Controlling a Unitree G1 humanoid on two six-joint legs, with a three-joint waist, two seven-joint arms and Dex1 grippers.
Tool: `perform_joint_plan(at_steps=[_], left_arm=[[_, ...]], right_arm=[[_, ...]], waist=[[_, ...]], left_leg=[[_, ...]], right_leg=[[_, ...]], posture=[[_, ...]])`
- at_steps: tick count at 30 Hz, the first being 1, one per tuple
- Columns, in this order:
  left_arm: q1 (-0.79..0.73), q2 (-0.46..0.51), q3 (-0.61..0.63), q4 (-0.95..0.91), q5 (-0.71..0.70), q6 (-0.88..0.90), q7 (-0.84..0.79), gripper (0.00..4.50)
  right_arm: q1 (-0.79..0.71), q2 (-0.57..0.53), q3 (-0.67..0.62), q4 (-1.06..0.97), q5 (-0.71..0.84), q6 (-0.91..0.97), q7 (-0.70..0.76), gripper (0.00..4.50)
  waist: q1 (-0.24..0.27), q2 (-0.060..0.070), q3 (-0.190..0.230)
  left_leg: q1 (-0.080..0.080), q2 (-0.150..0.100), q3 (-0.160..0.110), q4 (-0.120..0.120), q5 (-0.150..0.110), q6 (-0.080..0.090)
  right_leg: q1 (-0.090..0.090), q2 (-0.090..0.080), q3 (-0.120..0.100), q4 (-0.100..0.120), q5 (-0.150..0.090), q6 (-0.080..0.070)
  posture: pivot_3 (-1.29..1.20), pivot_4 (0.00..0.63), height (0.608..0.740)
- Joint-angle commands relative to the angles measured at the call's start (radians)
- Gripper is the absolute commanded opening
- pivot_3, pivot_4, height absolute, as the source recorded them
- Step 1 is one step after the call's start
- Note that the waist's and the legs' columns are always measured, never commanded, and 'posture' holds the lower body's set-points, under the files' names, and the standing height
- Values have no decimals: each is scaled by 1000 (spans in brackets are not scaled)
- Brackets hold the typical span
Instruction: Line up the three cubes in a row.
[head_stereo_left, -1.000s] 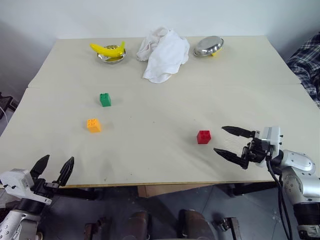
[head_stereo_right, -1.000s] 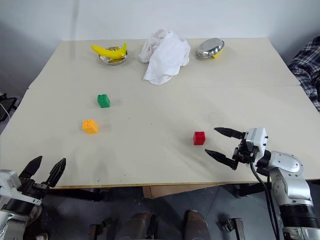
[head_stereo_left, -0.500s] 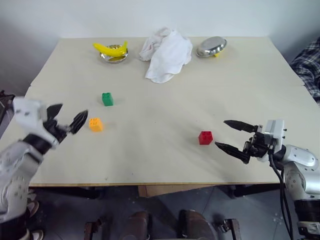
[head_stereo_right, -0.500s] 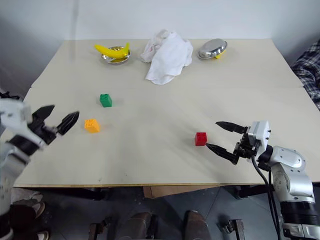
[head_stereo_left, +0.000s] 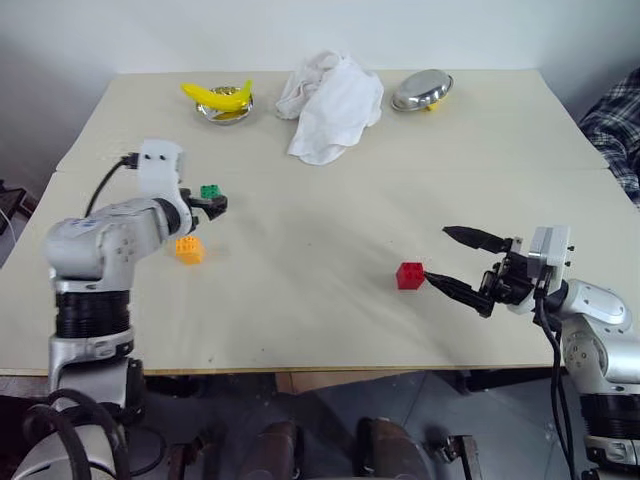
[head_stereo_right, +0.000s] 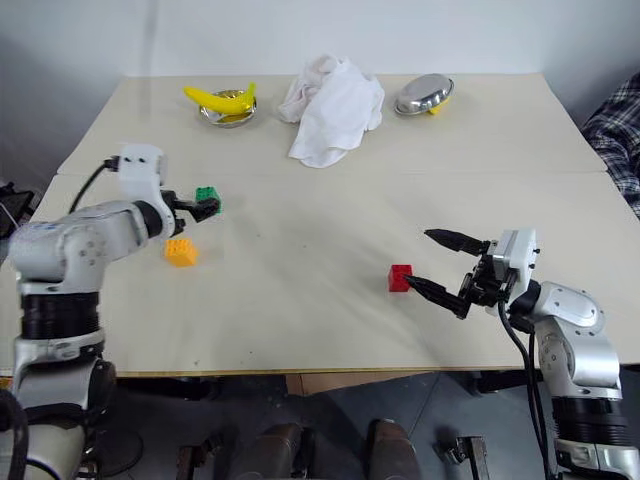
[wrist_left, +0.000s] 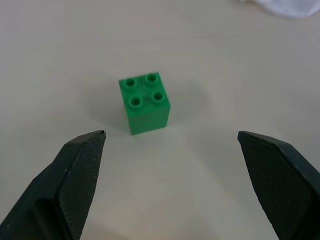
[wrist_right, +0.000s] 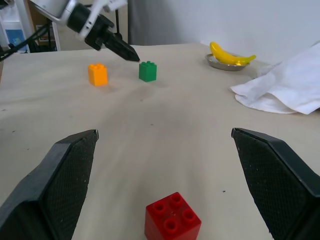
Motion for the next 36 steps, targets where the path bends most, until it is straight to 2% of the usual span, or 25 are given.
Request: perform_joint_plan(at_steps=[1, 9, 21, 24, 32, 36], left_arm=[[-47, -19, 0, 64, 79, -80, 13, 4500], [-193, -108, 20, 385, 162, -251, -8, 4500], [-343, -142, 6, 709, 264, -418, -56, 4500], [-355, -144, -1, 738, 278, -412, -81, 3912], [-330, -144, 2, 711, 298, -381, -107, 1508], [-313, -145, 1, 679, 298, -437, -144, 1509]], right_arm=[[12, 10, -25, -44, 19, -2, -3, 4475], [12, 24, -23, -37, 14, -11, 11, 4475], [24, 49, -20, -42, 0, -24, -4, 4475], [21, 53, -18, -42, -5, -25, -8, 4500], [20, 51, -19, -38, -13, -29, -6, 4500], [11, 50, -17, -26, -21, -34, 0, 4500]], waist=[[0, 0, 0], [3, -1, 1], [3, -2, 1], [2, -2, 1], [1, -2, 1], [1, -2, 1]], left_leg=[[0, 0, 0, 0, 0, 0], [0, -1, 1, 2, 0, 0], [-1, -1, 1, 2, 0, 0], [-2, -2, 1, 2, 1, 0], [-5, -2, 2, 3, 1, 0], [-5, -2, 2, 3, 1, 1]], right_leg=[[0, 0, 0, 0, 0, 0], [0, 0, -7, 1, 0, 1], [-1, 0, -10, 2, 0, 1], [-2, 0, -10, 2, 1, 1], [-7, 0, -10, 6, 1, 1], [-8, 0, -10, 7, 1, 1]], posture=[[0, 150, 740], [0, 150, 740], [0, 150, 740], [0, 150, 740], [0, 150, 740], [0, 150, 740]])
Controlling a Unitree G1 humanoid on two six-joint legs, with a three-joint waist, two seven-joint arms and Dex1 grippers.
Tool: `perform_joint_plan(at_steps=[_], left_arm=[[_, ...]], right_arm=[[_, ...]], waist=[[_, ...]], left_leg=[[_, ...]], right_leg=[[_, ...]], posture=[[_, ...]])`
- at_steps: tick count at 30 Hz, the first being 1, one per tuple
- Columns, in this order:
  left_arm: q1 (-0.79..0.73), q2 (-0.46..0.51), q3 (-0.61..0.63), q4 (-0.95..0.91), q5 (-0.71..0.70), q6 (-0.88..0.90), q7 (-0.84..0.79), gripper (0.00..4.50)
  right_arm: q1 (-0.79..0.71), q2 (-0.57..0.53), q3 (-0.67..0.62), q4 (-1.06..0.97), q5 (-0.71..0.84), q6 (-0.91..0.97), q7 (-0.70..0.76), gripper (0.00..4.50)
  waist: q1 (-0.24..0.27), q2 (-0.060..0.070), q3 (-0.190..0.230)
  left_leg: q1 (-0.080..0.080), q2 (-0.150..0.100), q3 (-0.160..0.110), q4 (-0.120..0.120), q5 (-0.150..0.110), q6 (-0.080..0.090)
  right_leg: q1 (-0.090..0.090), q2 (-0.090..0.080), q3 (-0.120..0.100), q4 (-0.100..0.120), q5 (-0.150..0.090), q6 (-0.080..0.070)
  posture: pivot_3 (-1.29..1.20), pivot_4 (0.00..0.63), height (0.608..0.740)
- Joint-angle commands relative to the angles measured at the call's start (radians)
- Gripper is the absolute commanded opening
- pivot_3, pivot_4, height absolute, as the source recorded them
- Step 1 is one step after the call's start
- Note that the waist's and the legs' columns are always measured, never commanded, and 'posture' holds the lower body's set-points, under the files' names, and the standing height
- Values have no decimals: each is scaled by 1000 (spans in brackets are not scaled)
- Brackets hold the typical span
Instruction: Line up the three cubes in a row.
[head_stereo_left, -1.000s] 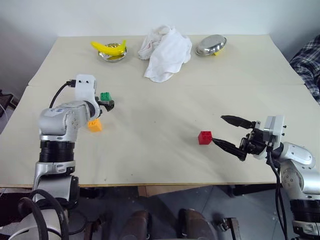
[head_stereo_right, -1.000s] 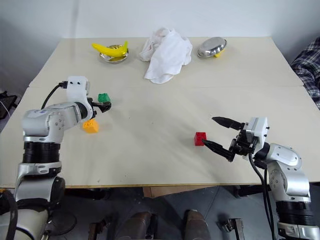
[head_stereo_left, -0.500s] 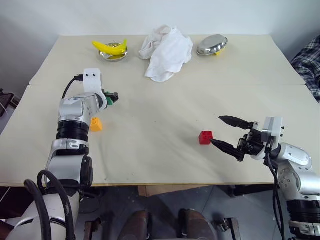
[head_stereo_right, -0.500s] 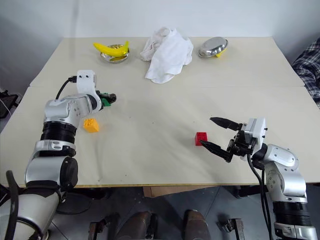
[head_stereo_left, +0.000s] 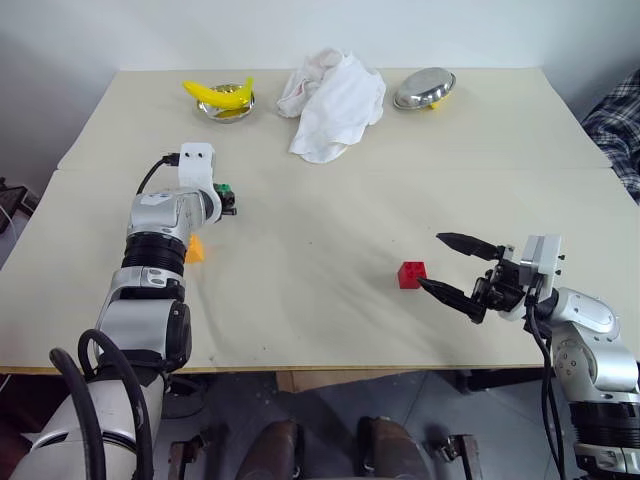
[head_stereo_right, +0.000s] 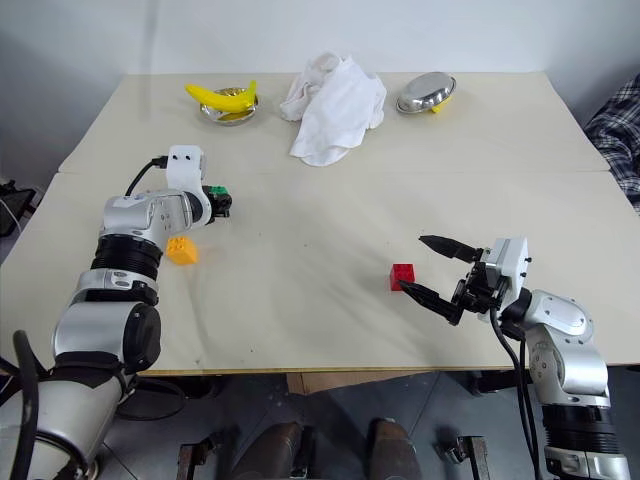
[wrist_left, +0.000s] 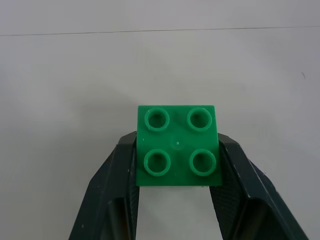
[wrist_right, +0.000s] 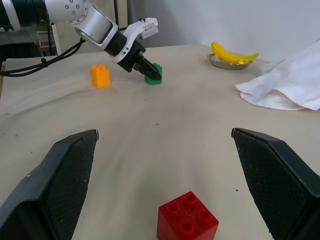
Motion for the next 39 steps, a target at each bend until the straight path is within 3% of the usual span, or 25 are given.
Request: perform_joint_plan(at_steps=[1, 4, 10, 16, 20, 26, 39], left_arm=[[10, 8, 5, -72, -2, -83, -67, 1509], [41, 22, -47, -149, 5, -163, -206, 1509], [173, 107, -229, -463, -27, -277, -688, 1509], [257, 136, -379, -626, -10, -385, -968, 1509], [280, 86, -487, -631, 43, -407, -1020, 1509], [218, -26, -520, -537, 117, -376, -936, 1509], [264, -90, -560, -606, 163, -294, -917, 1509]], right_arm=[[-8, -3, -21, -9, 3, -26, 8, 4500], [3, -21, -45, -8, 2, -32, 7, 4500], [73, -86, -124, -31, 20, -16, 14, 4500], [168, -182, -212, -88, 56, 33, 65, 4500], [267, -224, -254, -155, 85, 63, 112, 4500], [321, -241, -283, -181, 89, 65, 149, 4500], [298, -229, -250, -181, 78, 87, 126, 4500]], waist=[[0, 0, 0], [0, 0, 0], [-1, 0, 0], [1, 0, 0], [7, 0, 0], [5, 0, 0], [8, 0, 0]], left_leg=[[0, 0, 0, 0, 0, 0], [0, 0, 0, 0, 0, 0], [-1, -1, 0, 0, 0, 0], [-1, 1, 1, 0, 0, 1], [-1, 0, 1, 0, 1, 2], [-1, 0, 1, 1, 2, 4], [-1, -1, 0, 1, 3, 4]], right_leg=[[0, 0, 0, 0, 0, 0], [0, 0, 0, 0, 0, 0], [0, 0, -1, -1, 0, 0], [1, 0, 0, -3, 0, 0], [3, -1, 0, -4, 0, 0], [3, -1, 1, -4, 1, 1], [4, -2, 2, -4, 1, 1]], posture=[[0, 150, 740], [0, 150, 740], [0, 150, 740], [0, 150, 740], [0, 150, 740], [0, 150, 740], [0, 150, 740]])
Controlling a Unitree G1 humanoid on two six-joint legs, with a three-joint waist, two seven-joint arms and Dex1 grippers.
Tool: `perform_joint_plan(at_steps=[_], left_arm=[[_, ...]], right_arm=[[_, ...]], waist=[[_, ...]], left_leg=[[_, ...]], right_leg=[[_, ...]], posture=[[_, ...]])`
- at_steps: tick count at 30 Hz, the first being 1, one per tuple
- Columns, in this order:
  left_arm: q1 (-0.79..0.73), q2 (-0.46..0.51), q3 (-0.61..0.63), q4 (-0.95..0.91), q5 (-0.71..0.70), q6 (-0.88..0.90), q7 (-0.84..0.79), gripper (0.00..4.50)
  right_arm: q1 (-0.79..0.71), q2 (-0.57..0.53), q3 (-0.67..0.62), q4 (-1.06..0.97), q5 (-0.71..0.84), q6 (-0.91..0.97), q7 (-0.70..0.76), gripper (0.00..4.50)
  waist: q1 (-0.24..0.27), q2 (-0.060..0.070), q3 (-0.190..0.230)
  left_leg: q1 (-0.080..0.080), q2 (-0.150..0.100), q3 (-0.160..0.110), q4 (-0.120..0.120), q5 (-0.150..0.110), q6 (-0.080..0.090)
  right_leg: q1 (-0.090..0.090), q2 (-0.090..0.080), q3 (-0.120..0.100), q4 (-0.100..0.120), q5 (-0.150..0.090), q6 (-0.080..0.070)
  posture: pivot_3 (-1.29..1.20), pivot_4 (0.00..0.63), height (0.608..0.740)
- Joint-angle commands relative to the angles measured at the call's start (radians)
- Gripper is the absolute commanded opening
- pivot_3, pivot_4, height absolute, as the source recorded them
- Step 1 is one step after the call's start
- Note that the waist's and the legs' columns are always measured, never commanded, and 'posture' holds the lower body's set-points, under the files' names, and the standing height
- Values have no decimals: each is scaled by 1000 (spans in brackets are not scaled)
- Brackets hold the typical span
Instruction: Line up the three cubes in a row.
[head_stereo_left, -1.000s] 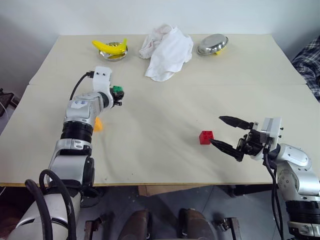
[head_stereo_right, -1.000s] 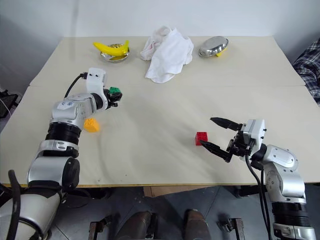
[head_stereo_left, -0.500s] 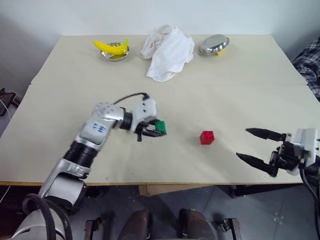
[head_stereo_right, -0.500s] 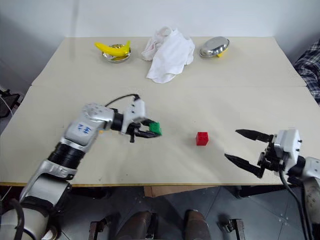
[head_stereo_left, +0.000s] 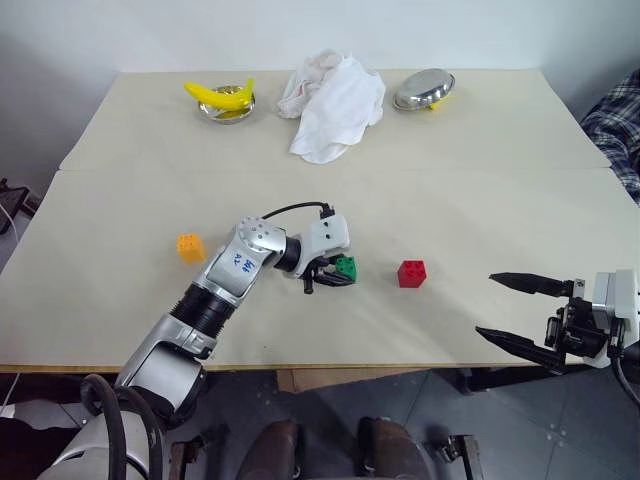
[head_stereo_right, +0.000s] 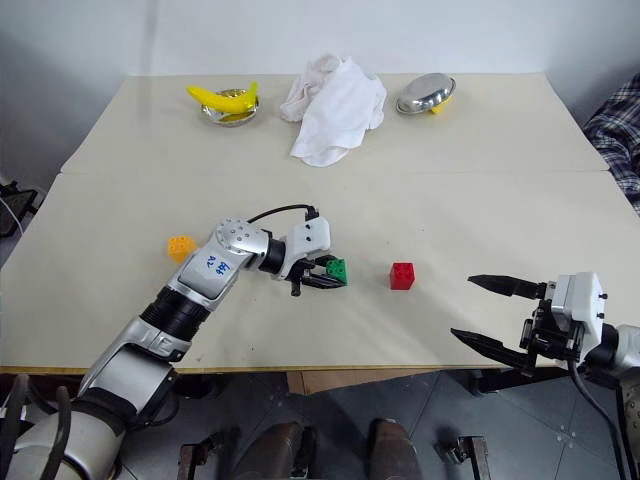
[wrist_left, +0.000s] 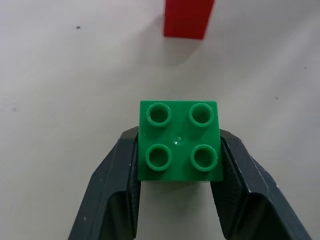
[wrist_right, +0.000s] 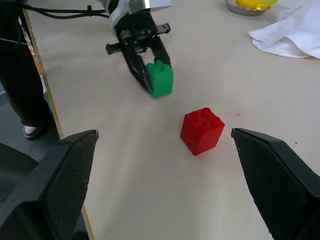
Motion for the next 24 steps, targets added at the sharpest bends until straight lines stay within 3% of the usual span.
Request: perform_joint_plan(at_steps=[1, 18, 24], left_arm=[[-4, -24, -30, -40, 25, 2, 10, 1509], [-93, -14, -50, 167, 87, -129, -50, 1509], [-99, -20, -27, 195, 72, -154, -77, 3397]], right_arm=[[-13, 2, -6, -17, 13, 5, -6, 4500], [10, -2, 13, 9, 8, 29, 67, 4500], [15, 8, 22, 19, 4, 21, 73, 4500]], waist=[[5, 0, 0], [18, 0, 0], [15, 0, 0]], left_leg=[[0, 0, -1, 0, 0, 0], [4, -1, -1, 3, 0, 0], [7, 0, -2, 3, 0, 0]], right_leg=[[1, 0, 0, 0, 0, 0], [6, 0, 2, 0, 0, 0], [9, 0, 3, -1, 0, 0]], posture=[[0, 150, 740], [0, 150, 740], [0, 150, 740]])
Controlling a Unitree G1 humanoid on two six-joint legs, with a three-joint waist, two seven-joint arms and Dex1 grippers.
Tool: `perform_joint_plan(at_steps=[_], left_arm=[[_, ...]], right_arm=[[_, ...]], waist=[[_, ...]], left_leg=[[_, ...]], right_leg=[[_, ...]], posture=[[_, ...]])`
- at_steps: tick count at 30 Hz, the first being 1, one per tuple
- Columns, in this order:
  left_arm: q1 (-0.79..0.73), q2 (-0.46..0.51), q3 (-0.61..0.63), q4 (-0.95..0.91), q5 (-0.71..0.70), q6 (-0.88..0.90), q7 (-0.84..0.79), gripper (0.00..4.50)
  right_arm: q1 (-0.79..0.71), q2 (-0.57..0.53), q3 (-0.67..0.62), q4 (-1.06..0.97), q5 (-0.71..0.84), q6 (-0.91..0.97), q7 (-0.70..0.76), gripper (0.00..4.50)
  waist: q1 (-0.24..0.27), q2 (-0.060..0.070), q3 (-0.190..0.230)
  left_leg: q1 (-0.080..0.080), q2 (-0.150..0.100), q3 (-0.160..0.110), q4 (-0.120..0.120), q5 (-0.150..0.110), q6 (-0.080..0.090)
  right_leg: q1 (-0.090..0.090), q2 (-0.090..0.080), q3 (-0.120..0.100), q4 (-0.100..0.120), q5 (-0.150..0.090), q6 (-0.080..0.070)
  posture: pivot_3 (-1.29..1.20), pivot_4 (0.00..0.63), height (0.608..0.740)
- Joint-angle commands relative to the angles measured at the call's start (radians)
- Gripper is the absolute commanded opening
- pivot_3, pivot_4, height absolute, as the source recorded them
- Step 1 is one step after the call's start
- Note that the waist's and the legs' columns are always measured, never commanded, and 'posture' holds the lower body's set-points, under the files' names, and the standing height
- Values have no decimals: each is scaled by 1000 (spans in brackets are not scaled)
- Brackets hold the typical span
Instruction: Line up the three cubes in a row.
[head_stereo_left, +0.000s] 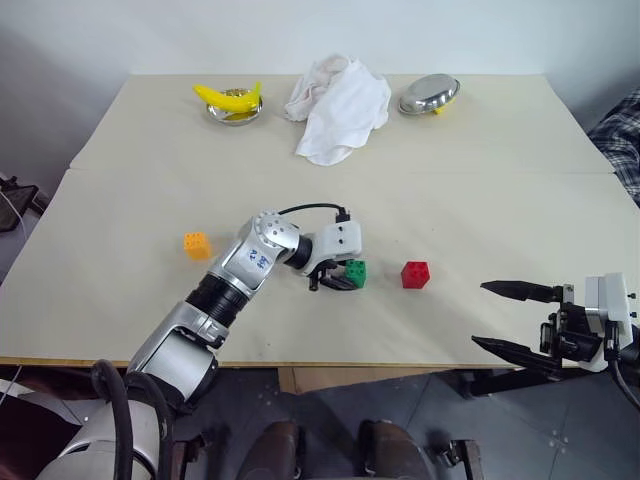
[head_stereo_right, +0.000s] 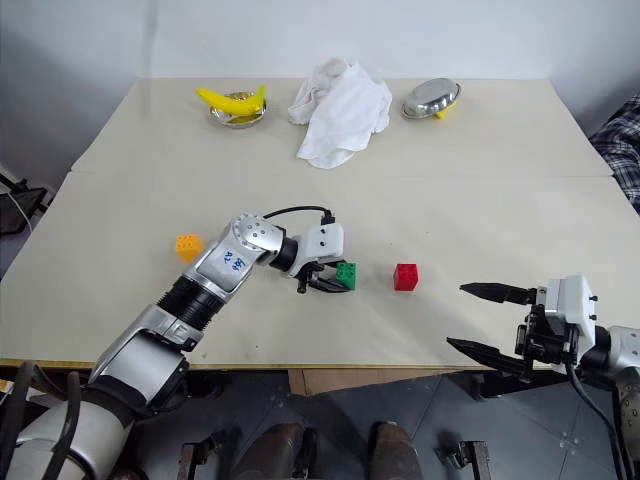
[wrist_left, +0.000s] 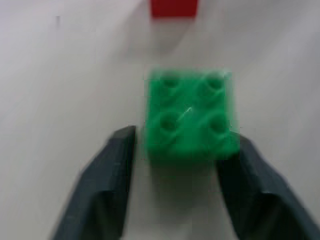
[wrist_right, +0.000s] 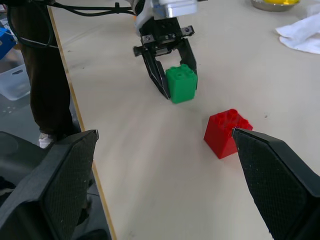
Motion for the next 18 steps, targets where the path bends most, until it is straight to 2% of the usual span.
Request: perform_joint_plan(at_steps=[1, 3, 4, 8, 12, 15, 18], left_arm=[[-8, 0, 21, 0, -2, -20, -11, 3701], [-7, 2, 48, -8, -10, -54, 3, 4327], [2, 11, 70, -30, -26, -71, 0, 4457], [89, 80, 165, -181, -132, -90, -74, 4457], [274, 193, 360, -393, -324, -135, -153, 4457], [410, 255, 551, -454, -435, -167, -122, 4457], [576, 316, 718, -525, -469, -141, -31, 4457]], right_arm=[[0, 6, -2, 0, 6, -12, 9, 4500], [-9, 8, 9, 8, 5, -13, 9, 4500], [-15, 9, 17, 12, 4, -14, 10, 4500], [-41, 15, 45, 27, 0, -18, 18, 4500], [-89, 18, 81, 59, -4, -5, 25, 4500], [-139, 18, 111, 85, 5, 32, 20, 4500], [-186, 36, 143, 104, -1, 23, 30, 4500]], waist=[[0, 0, 0], [0, 0, 0], [0, 0, 0], [-4, 0, 0], [-26, 0, 0], [-32, 1, 0], [-33, 1, 0]], left_leg=[[0, 0, 0, 0, 0, 0], [0, 0, 0, 0, 0, 0], [0, 0, 0, 0, 0, 0], [0, 0, 0, 0, 0, 0], [0, 1, -1, -1, 0, -1], [1, 3, -1, -2, -1, -2], [2, 3, -1, -2, 0, -2]], right_leg=[[0, 0, 0, 0, 0, 0], [0, 0, 0, 0, 0, 0], [0, 0, 0, 0, 0, 0], [0, -2, 1, -1, 0, 0], [-1, -3, 2, -1, 0, 0], [-1, -2, 2, -1, 0, 0], [0, -2, 2, -3, 0, -1]], posture=[[0, 150, 740], [0, 150, 740], [0, 150, 740], [0, 150, 740], [0, 150, 740], [0, 150, 740], [0, 150, 740]])
